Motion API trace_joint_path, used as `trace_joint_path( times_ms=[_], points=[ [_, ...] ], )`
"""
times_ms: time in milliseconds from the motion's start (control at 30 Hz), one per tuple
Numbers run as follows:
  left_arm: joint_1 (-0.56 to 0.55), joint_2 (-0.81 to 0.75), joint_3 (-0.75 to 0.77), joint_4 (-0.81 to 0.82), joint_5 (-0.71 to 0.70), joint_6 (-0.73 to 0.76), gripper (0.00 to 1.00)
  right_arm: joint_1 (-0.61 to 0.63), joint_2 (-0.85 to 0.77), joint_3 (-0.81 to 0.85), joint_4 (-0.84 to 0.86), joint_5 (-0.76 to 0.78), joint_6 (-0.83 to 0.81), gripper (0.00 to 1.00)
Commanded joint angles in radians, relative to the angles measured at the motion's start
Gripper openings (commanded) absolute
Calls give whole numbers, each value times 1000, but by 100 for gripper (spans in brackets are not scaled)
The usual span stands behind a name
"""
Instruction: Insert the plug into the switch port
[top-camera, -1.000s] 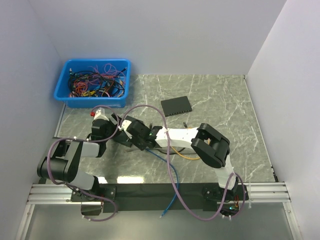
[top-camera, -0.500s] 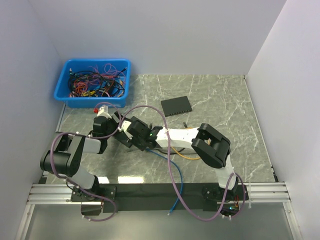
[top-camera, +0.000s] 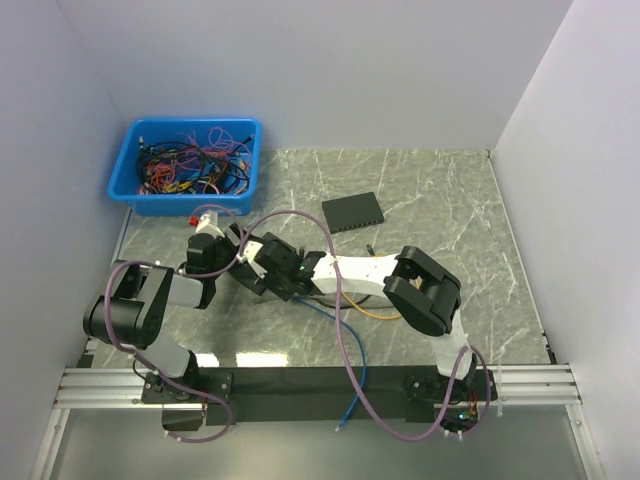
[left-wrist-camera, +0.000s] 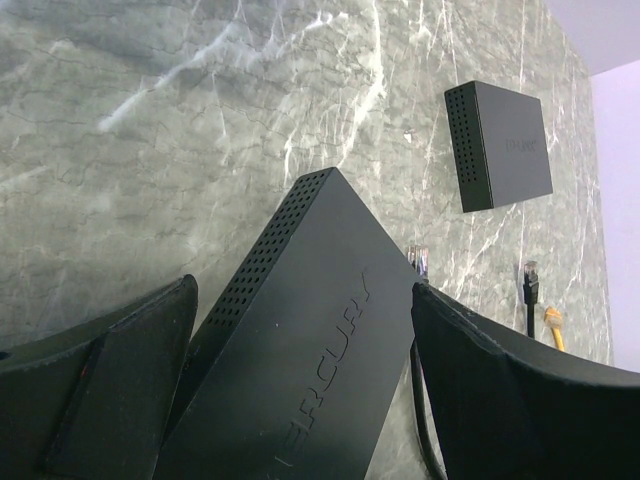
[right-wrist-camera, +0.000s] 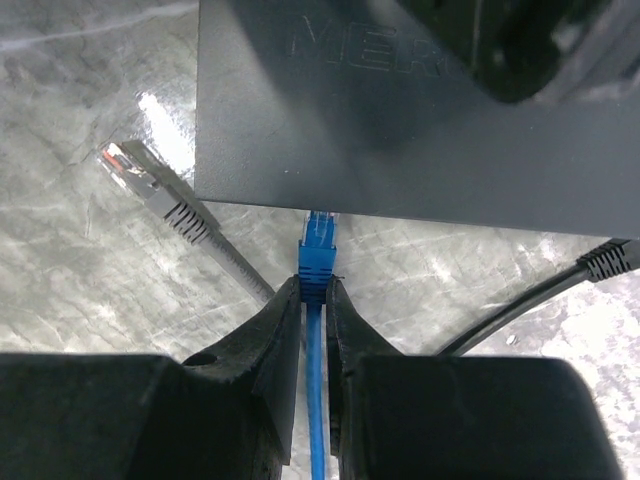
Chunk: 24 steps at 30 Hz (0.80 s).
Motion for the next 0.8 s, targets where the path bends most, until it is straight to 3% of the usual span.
trace_joint_path(
  times_ms=[0,300,767],
  points=[
    [-50,1,-27,-57,92,-24,93,-8,-8,102,131,-52,-51,0],
    [-67,-25,-16,-104,54,1,94,-15,77,242,93,-66,-105,0],
    [-70,15,-8,-81,71,-17,93,-41,101,282,194,-124,-80,0]
  ],
)
